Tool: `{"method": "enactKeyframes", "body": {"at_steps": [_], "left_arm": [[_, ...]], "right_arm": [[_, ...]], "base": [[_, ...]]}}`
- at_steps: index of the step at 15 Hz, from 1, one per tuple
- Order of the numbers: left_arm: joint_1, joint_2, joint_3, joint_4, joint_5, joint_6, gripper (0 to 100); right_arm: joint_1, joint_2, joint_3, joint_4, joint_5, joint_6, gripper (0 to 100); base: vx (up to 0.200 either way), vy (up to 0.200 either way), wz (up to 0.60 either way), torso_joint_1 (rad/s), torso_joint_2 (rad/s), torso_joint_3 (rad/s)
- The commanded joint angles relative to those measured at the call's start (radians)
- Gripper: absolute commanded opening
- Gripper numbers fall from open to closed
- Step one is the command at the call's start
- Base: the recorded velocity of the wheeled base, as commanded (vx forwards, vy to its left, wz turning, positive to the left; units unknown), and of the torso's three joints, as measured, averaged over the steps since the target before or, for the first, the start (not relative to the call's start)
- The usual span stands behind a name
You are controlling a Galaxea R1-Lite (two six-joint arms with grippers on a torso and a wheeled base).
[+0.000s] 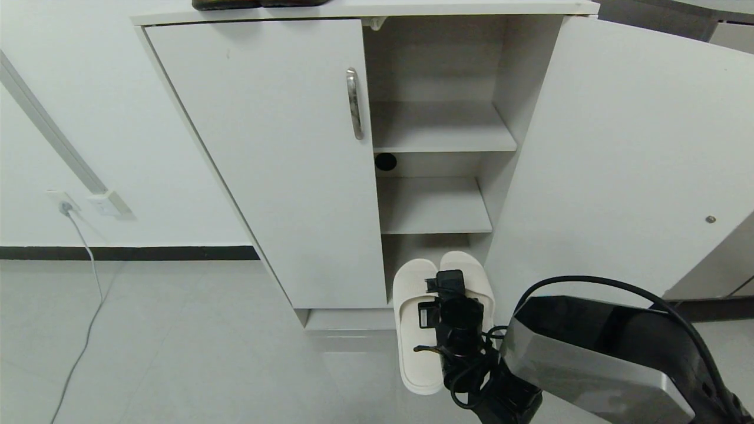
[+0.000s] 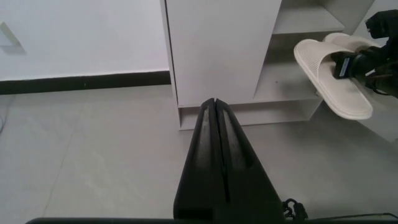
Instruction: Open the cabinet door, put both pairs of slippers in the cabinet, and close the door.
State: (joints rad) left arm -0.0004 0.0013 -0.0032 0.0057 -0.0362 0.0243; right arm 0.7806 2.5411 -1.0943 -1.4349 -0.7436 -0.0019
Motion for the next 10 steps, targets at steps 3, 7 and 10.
{"method": "enactKeyframes", "body": {"at_steps": [3, 7, 10], "left_arm": [[0.0, 0.0, 0.002, 0.0, 0.001, -0.001, 0], [0.0, 0.0, 0.0, 0.0, 0.001, -0.001, 0], [-0.001, 0.0, 0.0, 0.0, 0.001, -0.001, 0]], "right_arm": [[-0.004, 0.019, -0.004, -0.021, 0.0, -0.007, 0], [-0.004, 0.018, -0.006, -0.075, 0.001, -0.05, 0], [-0.008, 0.019, -0.006, -0.073, 0.003, -0.05, 0]], "base": [[0.0, 0.0, 0.0, 0.0, 0.0, 0.0], [0.0, 0.0, 0.0, 0.0, 0.0, 0.0], [0.067, 0.0, 0.0, 0.002, 0.0, -0.001]]}}
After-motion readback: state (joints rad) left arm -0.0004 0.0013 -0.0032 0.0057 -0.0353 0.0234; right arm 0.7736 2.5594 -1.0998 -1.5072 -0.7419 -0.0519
